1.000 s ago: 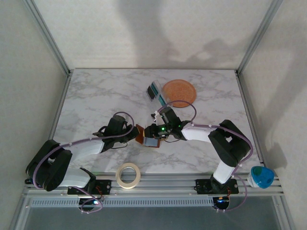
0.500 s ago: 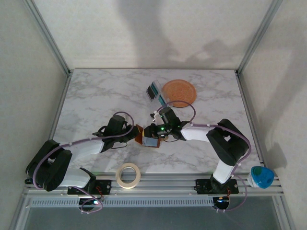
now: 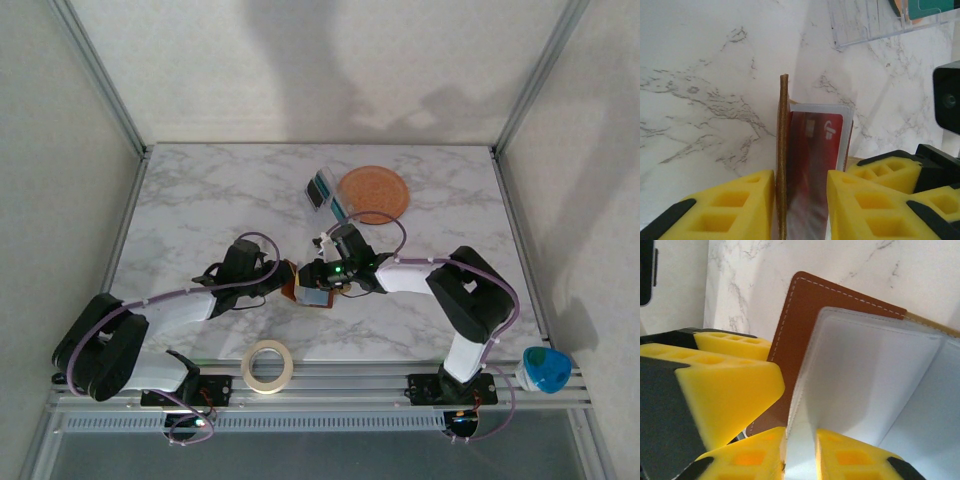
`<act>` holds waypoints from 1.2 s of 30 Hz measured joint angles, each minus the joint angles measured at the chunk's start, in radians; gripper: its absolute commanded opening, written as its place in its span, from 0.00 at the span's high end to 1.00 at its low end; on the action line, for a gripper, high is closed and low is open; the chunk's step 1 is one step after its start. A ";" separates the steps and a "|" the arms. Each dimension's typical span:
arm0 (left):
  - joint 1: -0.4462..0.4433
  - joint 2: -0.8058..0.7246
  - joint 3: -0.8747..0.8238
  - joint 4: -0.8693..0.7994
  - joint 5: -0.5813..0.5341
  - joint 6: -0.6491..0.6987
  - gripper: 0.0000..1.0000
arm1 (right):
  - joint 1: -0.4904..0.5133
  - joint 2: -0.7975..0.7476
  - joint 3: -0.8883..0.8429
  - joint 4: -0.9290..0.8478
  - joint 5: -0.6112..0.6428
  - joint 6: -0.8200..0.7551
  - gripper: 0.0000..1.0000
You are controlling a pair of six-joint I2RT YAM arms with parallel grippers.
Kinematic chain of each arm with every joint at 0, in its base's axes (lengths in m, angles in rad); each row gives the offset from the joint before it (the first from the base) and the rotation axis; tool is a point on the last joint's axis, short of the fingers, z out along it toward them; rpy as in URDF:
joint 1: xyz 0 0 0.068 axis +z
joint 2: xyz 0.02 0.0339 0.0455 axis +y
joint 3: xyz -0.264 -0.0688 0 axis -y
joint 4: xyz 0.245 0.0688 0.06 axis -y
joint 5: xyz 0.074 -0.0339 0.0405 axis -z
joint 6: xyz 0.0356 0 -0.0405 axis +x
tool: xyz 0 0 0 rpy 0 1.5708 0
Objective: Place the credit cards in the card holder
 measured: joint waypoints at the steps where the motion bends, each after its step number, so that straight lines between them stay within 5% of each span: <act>1: 0.000 0.004 0.000 0.002 0.003 0.000 0.68 | 0.000 0.003 0.000 0.000 0.000 0.002 0.73; 6: 0.000 0.014 0.000 0.004 0.013 0.004 0.70 | 0.000 0.006 0.000 -0.012 0.017 0.002 0.54; 11: 0.001 0.015 0.000 0.004 0.019 0.011 0.71 | -0.005 0.019 0.000 -0.019 0.026 0.006 0.51; 22: 0.002 0.038 0.000 0.019 0.034 0.018 0.76 | -0.005 0.038 0.000 -0.014 0.027 0.022 0.52; 28: 0.002 0.045 0.003 0.018 0.042 0.031 0.85 | -0.003 0.040 0.000 -0.042 0.079 0.021 0.62; 36: 0.002 0.046 0.018 0.016 0.048 0.037 0.77 | 0.000 0.042 0.002 -0.072 0.130 0.021 0.68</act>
